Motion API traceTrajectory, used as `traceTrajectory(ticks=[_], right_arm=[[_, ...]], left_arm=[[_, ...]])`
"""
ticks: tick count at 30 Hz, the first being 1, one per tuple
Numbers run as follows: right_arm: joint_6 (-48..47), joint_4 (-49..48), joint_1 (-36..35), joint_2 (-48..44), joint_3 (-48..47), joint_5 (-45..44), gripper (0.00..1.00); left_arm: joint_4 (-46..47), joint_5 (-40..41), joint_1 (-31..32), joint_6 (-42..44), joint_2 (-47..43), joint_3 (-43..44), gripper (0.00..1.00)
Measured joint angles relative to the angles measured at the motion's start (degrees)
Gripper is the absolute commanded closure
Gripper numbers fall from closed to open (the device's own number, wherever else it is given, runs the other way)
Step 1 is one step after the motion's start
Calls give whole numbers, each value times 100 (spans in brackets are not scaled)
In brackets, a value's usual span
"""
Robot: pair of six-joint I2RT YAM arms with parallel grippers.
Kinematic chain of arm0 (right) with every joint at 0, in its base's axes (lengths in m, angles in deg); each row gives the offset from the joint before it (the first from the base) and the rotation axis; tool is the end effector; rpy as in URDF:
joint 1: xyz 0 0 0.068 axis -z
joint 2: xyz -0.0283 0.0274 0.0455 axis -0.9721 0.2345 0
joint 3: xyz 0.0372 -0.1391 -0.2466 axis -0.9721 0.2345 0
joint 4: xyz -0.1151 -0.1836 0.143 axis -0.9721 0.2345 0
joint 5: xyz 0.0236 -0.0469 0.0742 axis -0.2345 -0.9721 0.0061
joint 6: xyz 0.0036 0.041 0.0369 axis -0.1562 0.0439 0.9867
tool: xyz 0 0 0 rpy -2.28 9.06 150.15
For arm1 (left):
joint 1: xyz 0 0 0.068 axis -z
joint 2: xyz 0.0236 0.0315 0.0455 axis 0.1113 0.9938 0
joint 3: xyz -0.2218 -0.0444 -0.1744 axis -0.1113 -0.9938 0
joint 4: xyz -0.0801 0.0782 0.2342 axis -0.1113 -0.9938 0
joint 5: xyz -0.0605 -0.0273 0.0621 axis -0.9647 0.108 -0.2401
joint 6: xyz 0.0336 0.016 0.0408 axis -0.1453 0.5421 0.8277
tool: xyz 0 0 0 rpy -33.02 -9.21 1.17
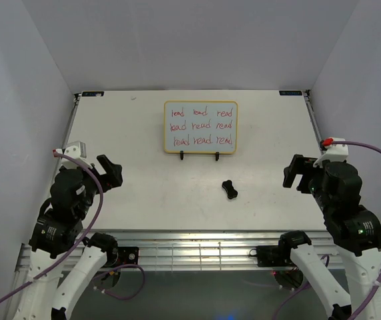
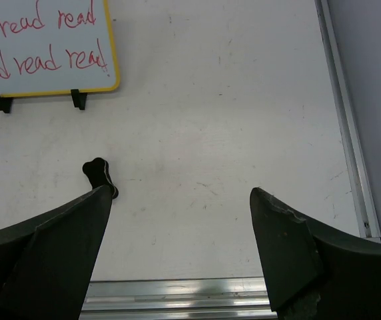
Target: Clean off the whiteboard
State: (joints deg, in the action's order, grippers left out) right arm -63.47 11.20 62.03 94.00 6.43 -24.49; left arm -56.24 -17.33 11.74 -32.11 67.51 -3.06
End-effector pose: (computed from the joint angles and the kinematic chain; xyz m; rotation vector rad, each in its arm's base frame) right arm 0.0634 0.0062 0.3918 0.1057 1.9377 0.0290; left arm 0.0690 -0.0128 0.3641 -0.2504 1.9491 -0.2321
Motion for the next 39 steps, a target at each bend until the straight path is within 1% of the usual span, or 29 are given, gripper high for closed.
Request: traceTrajectory(ticks=[7,11,14,16,18,19,21,24,28,31,33,39], right_arm=[[13,-125,0,-199,157,96,10],[11,-525,0,-463,693,621,10],[15,-828,0,-885,1222,1071,10],[42,-918,0,-1088,1357,1325,10],[92,-1064,0,-1165,1364,1521,10],[105,-1145,0,-1169,1364,1624,10],[120,-1257,0,-1156,1364,1838,10],[140,-1410,0,-1128,1381,2275,10],[173,-1644,0,-1097,1510,3016,10],[205,-1683,0,-1058,1624,3416,10],[205,-1687,0,-1064,1665,3578,10],[118,-1700,0,-1130,1700,3998,10]], left_arm=[[31,0,0,-9,-28,0,2],[164,-216,0,-87,15,-33,2],[723,-960,0,-269,201,-245,2],[1438,-1838,0,-417,518,-514,2],[2481,-2699,0,-660,992,-876,2],[3182,-3147,0,-846,1401,-1095,2],[4286,-3825,-2,-1145,2288,-1305,2],[5285,-4402,-111,-1325,3939,-988,2],[6033,-4959,-570,-1266,6037,282,2],[6452,-5344,-955,-1185,7141,1071,2],[6679,-5584,-1163,-1158,7698,1421,2],[6975,-5954,-1523,-1040,8765,1847,2]])
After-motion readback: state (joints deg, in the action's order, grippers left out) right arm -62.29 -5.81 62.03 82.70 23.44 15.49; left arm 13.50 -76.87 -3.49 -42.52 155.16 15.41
